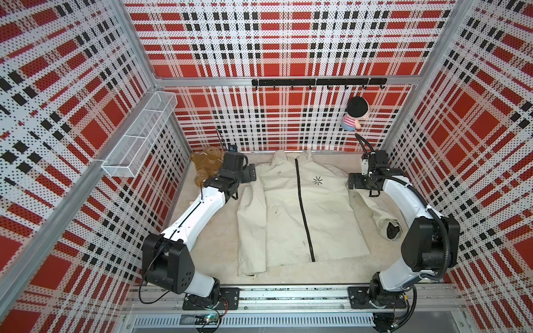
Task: Unzip the jacket
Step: Flatten out the jacket at the center of the board.
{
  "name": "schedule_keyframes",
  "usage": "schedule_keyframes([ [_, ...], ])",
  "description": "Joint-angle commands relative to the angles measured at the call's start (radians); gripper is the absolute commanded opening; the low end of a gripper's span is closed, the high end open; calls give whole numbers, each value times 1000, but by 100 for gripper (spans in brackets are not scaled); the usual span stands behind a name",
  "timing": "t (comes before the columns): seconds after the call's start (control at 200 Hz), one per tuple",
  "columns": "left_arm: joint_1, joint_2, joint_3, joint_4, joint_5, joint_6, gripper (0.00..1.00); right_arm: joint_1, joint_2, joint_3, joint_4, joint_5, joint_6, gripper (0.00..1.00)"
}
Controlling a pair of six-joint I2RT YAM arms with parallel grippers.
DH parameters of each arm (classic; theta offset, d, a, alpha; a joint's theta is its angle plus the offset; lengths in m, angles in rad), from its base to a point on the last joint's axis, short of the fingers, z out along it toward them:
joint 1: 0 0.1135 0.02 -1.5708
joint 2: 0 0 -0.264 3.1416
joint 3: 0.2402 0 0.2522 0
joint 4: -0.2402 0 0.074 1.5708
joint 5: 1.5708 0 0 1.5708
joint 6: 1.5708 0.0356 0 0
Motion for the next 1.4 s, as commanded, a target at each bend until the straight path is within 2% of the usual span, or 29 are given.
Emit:
schedule_keyframes([
  [0.0,-37,13,-42,-13,87,-119,98,-6,-9,-26,-29,78,-15,97],
  [0.115,-43,61,-72,9,130,-173,99,-6,13,-65,-45,166,-36,91],
  [0.185,-44,98,-79,17,145,-195,98,-6,47,-71,-63,190,-53,82],
  [0.261,-47,139,-82,18,168,-201,96,-6,75,-70,-66,192,-59,66],
  [0.351,-57,182,-80,20,176,-201,94,-5,100,-37,-84,261,-55,38],
  [0.411,-64,211,-75,21,160,-196,89,-2,109,7,-100,314,-68,28],
  [0.466,-65,244,-65,23,150,-184,82,-1,107,60,-109,389,-82,25],
  [0.531,-62,284,-53,30,149,-174,67,10,93,117,-98,498,-115,19],
  [0.601,-58,312,-39,41,149,-172,54,45,48,129,-20,636,-211,14],
  [0.671,-50,312,-29,52,136,-169,38,103,-26,59,140,731,-372,7],
  [0.752,-24,299,-9,52,126,-161,23,170,-120,-103,351,722,-560,3],
  [0.827,14,281,10,45,131,-151,13,196,-163,-223,376,591,-590,4],
  [0.937,70,243,33,14,124,-128,9,198,-139,-299,253,392,-455,6],
  [0.972,75,225,37,3,116,-122,10,204,-118,-306,203,311,-407,10],
  [0.997,115,214,39,-2,108,-118,10,211,-102,-305,171,260,-375,12],
  [1.042,134,184,39,-4,104,-111,14,229,-79,-304,131,212,-322,24],
  [1.097,148,148,43,-5,85,-104,21,239,-66,-299,97,150,-275,48],
  [1.137,151,124,47,-5,71,-92,27,238,-72,-284,72,126,-237,61],
  [1.207,148,79,55,-5,57,-81,51,222,-98,-254,38,138,-164,79],
  [1.232,146,65,57,-7,54,-79,58,211,-115,-239,27,138,-137,88],
  [1.308,142,29,61,-7,51,-86,72,148,-173,-197,-13,81,-68,96],
  [1.398,131,-2,60,-7,59,-102,80,55,-250,-184,-27,4,14,95],
])
